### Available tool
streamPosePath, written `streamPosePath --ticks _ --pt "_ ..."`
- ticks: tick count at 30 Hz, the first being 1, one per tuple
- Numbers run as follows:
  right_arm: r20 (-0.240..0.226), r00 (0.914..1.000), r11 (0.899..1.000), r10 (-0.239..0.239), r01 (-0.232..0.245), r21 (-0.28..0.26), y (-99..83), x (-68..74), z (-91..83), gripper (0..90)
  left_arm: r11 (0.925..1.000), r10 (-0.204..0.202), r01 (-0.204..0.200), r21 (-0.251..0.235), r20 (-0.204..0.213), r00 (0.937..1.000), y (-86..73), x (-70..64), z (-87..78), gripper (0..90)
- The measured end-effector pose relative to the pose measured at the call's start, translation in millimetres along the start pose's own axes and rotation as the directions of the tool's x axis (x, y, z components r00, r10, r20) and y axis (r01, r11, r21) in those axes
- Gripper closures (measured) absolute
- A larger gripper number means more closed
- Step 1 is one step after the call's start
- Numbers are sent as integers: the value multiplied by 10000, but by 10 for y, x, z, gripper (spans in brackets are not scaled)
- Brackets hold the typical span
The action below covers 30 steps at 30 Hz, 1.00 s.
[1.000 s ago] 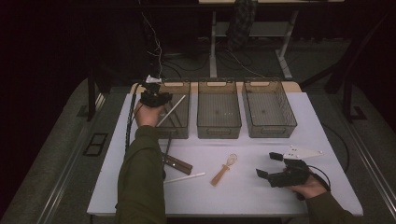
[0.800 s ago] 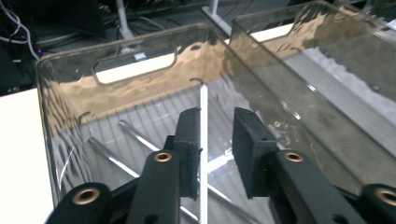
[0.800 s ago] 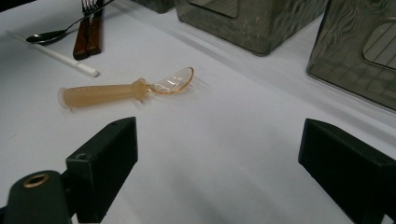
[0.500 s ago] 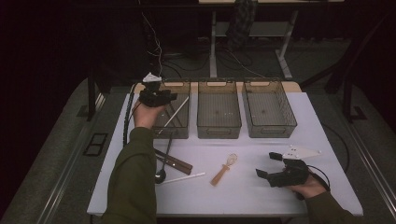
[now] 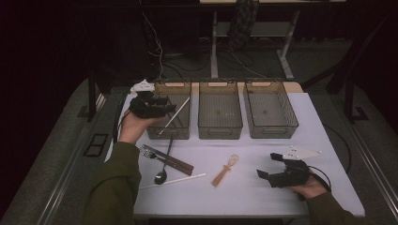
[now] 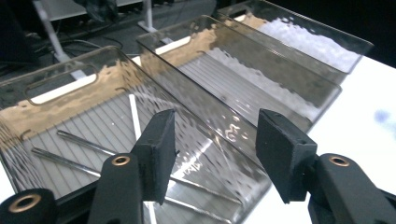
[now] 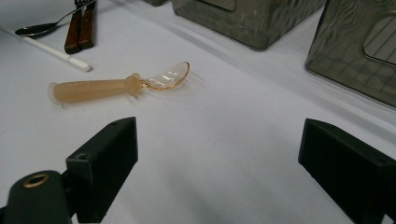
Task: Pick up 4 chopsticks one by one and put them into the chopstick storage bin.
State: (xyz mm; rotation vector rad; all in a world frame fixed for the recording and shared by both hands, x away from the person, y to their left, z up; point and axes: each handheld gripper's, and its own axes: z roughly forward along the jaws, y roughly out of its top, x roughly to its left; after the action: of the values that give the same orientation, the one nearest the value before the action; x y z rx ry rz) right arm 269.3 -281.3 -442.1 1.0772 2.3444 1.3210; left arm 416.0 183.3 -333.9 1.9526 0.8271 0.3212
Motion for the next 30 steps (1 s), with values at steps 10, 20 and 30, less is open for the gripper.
streamPosePath --ticks 10,20,30 --pt "84 10000 10000 39 -40 33 -1 2 11 112 9990 445 -448 50 460 9979 -130 -230 -166 423" --pt "132 9999 10000 68 -69 50 -2 -3 9 112 9967 803 -810 95 618 9949 -240 -424 -240 404" --pt "144 9999 10000 67 -68 25 -2 -4 5 112 9921 1205 -1225 253 691 9903 -408 -628 -264 379"
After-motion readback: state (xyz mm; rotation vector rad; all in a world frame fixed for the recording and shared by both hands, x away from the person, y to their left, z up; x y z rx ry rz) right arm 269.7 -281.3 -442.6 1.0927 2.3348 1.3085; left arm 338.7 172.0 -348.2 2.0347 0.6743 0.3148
